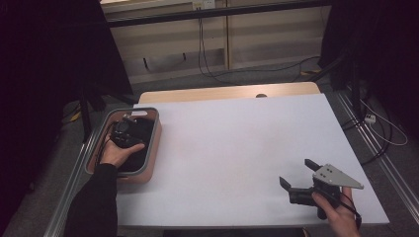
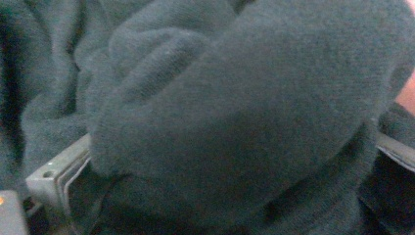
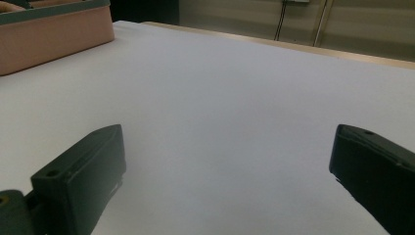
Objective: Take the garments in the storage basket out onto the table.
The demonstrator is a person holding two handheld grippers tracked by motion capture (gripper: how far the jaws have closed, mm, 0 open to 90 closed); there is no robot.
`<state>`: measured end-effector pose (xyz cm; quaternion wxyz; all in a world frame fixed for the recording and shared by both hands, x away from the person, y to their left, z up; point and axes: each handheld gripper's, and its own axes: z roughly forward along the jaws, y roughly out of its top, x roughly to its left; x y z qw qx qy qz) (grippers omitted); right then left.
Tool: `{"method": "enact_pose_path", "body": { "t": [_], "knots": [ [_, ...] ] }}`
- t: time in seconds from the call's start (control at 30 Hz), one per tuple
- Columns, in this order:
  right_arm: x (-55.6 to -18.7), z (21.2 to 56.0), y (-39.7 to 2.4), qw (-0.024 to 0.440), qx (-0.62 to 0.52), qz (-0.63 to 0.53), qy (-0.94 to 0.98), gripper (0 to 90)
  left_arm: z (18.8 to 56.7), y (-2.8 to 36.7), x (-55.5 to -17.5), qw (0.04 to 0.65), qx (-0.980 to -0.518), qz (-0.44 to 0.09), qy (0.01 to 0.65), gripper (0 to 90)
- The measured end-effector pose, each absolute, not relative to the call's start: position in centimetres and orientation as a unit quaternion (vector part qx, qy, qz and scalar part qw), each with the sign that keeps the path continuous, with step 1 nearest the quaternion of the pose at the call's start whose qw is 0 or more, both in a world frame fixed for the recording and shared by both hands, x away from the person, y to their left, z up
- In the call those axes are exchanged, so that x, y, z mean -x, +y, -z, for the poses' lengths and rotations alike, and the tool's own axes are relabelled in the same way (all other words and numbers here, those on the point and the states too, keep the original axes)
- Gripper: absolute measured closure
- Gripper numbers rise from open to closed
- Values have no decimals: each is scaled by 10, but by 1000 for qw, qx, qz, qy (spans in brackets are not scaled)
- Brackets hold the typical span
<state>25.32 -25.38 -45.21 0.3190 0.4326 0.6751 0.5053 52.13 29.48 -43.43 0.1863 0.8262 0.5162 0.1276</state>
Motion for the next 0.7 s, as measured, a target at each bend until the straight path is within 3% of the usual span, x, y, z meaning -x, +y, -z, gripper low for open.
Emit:
{"method": "enact_pose_path", "body": {
  "t": [0.13,0.27,0.3,0.47,0.7],
  "knots": [
    [-253,452,-254,319,-432,-506,675,0,432,290,-520,173,-828,-114,521,32],
    [-253,452,-253,318,-432,-507,675,0,428,288,-517,174,-835,-110,510,137],
    [-253,452,-253,319,-431,-507,675,0,427,288,-516,177,-837,-106,508,208],
    [-253,452,-253,319,-430,-506,676,0,423,282,-514,176,-843,-99,498,376],
    [-253,452,-253,320,-431,-506,676,0,419,276,-512,163,-846,-106,496,535]
  ]
}}
